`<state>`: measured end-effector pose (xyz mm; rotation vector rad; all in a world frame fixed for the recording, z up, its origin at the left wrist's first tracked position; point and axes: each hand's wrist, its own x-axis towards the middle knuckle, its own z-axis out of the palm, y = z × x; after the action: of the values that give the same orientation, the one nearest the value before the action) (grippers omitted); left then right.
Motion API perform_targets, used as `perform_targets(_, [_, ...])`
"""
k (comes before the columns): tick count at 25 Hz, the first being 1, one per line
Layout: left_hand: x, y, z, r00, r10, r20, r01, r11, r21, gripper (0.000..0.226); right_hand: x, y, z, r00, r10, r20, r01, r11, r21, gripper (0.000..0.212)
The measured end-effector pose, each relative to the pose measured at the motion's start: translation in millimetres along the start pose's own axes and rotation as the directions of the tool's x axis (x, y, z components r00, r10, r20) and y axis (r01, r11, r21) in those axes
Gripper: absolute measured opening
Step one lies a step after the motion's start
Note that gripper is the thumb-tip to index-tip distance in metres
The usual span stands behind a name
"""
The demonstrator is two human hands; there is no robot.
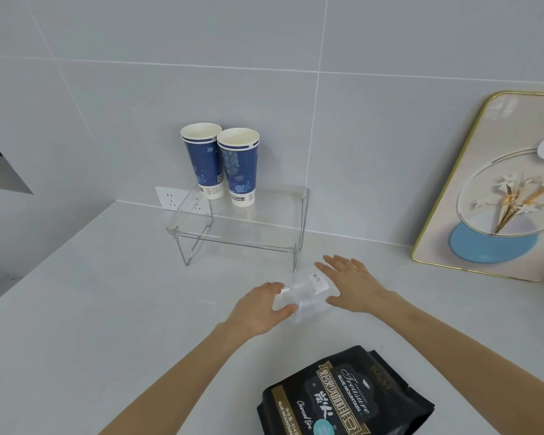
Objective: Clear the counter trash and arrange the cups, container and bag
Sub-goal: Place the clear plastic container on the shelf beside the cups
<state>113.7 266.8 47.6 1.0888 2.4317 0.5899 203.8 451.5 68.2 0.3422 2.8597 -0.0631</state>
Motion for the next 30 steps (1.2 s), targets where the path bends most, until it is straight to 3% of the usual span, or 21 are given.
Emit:
perform_targets(6, [-2, 11, 31, 0.995, -0.099, 0.008, 0.098, 0.962, -0.253, 0.05, 4, -1, 24, 0.999, -0.027, -0.018, 0.028, 0.998, 0.053, 0.071])
perform_targets(11, [1, 22, 42, 0.976, -0.211, -0.058, 0.155, 0.852, -0.499, 0.019, 2, -18, 32, 0.994, 0.03, -0.106, -0.024, 0.998, 0.063, 0.066])
perform_targets(13, [0, 20, 43, 0.962, -0.249, -0.112, 0.145, 0.814, -0.562, 0.006, 1, -26, 32, 0.991, 0.045, -0.127, -0.038, 0.997, 0.061, 0.064])
perform_targets(16, [-7, 9, 36, 0.955, -0.229, -0.187, 0.082, 0.813, -0.576, 0.006, -3, -39, 32, 0.989, 0.046, -0.141, -0.036, 0.997, 0.07, 0.062])
perform_targets(20, [-19, -11, 14, 0.956, -0.171, -0.238, 0.022, 0.85, -0.526, 0.009, -5, -60, 25, 0.985, 0.052, -0.166, -0.029, 0.99, 0.142, 0.057])
perform_targets(23, [-31, -25, -5, 0.953, -0.068, -0.295, -0.052, 0.924, -0.379, 0.011, -2, -80, 15, 0.983, 0.068, -0.173, 0.004, 0.924, 0.383, 0.047])
perform_targets(27, [-47, -42, -29, 0.935, 0.057, -0.35, -0.086, 0.994, -0.067, 0.02, 6, -107, -1, 0.979, 0.16, -0.123, -0.007, 0.635, 0.772, 0.034])
perform_targets(30, [-57, -57, -42, 0.94, 0.153, -0.306, -0.112, 0.983, 0.146, 0.023, 13, -122, -6, 0.974, 0.217, -0.061, -0.047, 0.462, 0.886, 0.03])
